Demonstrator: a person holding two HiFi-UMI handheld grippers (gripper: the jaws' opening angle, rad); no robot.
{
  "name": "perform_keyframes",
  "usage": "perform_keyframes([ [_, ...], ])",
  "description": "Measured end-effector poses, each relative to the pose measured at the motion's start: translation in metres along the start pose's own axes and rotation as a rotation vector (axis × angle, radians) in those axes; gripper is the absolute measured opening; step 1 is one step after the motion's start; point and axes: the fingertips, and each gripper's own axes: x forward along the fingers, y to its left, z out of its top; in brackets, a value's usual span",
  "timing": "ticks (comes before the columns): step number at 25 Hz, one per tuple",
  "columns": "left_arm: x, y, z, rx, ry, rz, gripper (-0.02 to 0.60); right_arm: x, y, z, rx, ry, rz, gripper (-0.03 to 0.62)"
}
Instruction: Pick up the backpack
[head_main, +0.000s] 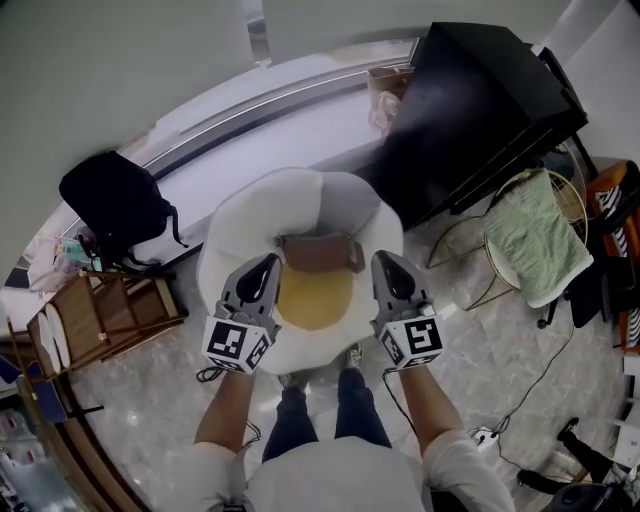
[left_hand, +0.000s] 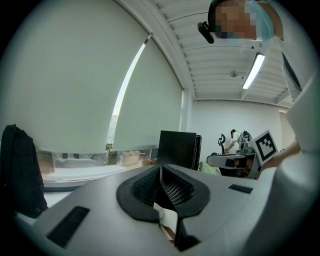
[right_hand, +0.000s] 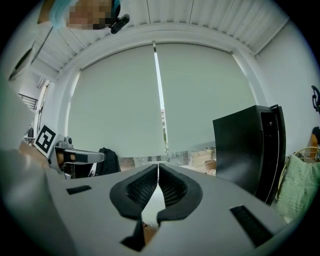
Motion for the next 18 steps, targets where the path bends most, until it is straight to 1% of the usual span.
perform_keyframes([
  [5,0.012,0.013,-0.019,-0.012,0.015,0.011,0.040,0.018,-0.005,-0.017,-0.002,0.022,0.013,0.029],
  [11,0.027,0.021,-0.049,-0.024,0.037,0.021,0.041,0.034,-0.013,-0.045,-0.001,0.037,0.034,0.029],
  [18,0.046,0.029,-0.085,-0.019,0.052,0.007,0.041,0.057,-0.021,-0.085,-0.001,0.057,0.057,0.030],
])
